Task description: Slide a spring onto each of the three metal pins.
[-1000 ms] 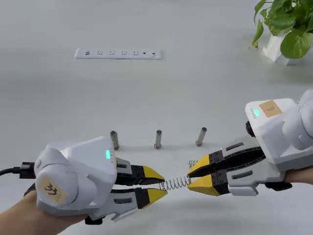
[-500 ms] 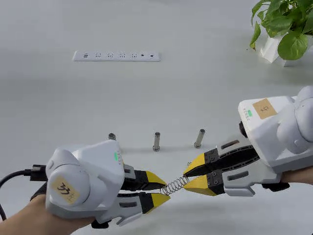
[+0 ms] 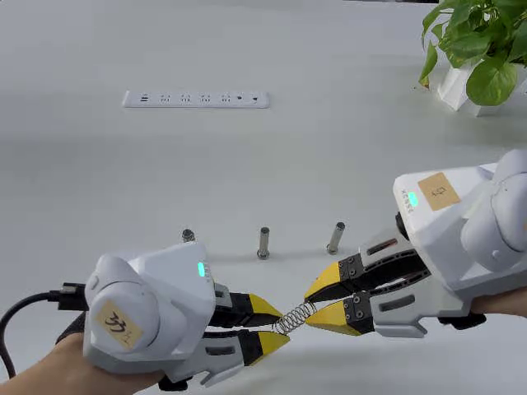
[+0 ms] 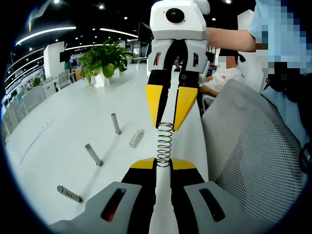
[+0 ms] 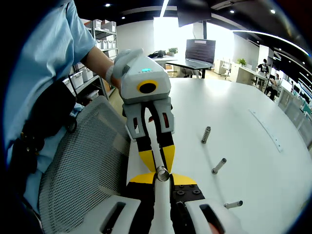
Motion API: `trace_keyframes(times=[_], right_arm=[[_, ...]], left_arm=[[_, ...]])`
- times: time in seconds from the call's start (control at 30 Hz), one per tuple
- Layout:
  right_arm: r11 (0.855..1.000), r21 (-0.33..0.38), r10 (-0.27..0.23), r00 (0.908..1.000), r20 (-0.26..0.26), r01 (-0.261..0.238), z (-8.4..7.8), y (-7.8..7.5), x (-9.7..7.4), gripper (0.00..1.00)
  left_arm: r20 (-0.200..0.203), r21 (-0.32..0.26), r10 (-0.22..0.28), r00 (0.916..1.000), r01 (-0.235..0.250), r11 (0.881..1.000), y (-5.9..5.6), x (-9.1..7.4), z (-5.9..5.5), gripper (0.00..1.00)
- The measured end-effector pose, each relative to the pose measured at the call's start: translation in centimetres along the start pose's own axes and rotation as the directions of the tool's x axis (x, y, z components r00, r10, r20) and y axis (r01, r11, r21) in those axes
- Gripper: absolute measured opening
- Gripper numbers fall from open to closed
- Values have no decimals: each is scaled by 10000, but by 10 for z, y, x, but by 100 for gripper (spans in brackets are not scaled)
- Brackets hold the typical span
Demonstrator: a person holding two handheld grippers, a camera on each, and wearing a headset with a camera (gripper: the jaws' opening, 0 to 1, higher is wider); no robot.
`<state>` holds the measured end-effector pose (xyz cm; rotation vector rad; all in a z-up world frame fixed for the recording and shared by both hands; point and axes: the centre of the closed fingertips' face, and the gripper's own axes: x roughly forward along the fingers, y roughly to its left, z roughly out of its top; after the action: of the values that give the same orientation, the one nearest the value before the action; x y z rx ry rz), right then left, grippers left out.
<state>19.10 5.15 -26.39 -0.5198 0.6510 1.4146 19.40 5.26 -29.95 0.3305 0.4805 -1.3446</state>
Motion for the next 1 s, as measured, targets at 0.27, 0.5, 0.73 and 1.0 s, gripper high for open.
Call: trace_keyframes(times=[0.27, 0.5, 0.73, 1.0], right_arm=[[10000, -92, -4, 9999, -164, 3, -2, 0, 0, 7], [9994, -313, -132, 9991, -413, 119, -4, -2, -2, 21], [9951, -981, -26, 9938, -1113, -84, -10, -1, -2, 22], [9918, -1149, 399, 9892, -1411, -564, -10, 3, 2, 18]], left_arm=[[77, -184, -6, 10000, 8, 9998, 0, 2, -1, 6], [138, -225, 4, 9999, -1, 9997, -1, 3, 0, 6], [178, -248, -12, 9998, 17, 9997, -2, 5, 1, 6], [228, -258, -13, 9997, 19, 9997, -2, 7, 2, 6]])
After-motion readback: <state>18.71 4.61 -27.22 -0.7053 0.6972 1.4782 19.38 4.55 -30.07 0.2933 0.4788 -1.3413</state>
